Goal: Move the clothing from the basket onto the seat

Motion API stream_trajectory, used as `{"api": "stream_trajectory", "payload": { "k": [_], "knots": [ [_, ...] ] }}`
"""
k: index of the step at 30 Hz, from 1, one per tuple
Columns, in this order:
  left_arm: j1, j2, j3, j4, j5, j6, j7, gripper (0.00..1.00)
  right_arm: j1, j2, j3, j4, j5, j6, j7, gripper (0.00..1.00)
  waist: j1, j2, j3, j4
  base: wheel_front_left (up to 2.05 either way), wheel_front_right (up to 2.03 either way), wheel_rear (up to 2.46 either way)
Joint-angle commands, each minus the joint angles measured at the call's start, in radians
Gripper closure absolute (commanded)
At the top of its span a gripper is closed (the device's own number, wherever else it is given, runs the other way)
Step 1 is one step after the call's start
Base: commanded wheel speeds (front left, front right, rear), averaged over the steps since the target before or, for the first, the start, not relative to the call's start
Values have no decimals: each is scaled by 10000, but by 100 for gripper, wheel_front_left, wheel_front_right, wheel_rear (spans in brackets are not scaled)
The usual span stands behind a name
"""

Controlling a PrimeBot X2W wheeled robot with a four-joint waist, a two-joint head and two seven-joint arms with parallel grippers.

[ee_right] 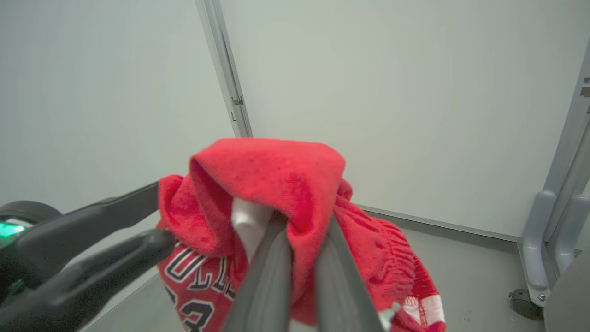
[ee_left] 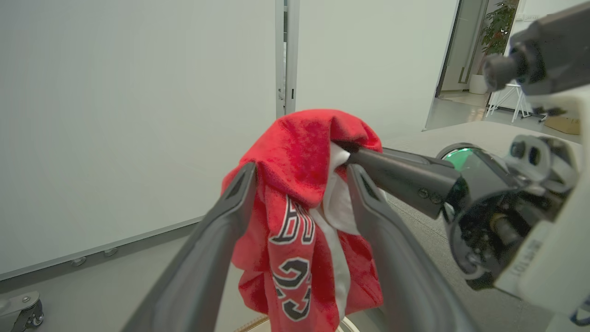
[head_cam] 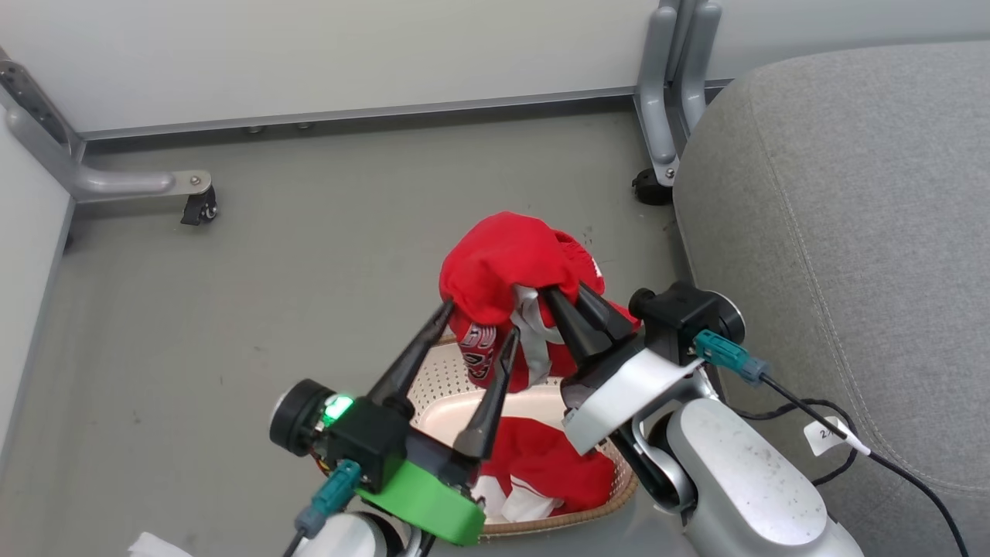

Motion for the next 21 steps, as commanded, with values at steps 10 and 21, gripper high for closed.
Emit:
{"api": "stream_trajectory", "payload": {
  "k": [10, 21],
  "knots": [
    [563, 263, -748, 549, 244, -145, 299, 0, 258, -30, -534, 671, -292, 1, -241, 100, 0, 0, -159, 18, 0, 0, 0],
    [572, 423, -949, 645, 300, -106, 411, 0, 633, -29, -901, 913, -470, 1, -305, 100, 0, 0, -73, -403, 0, 0, 0]
  ]
}}
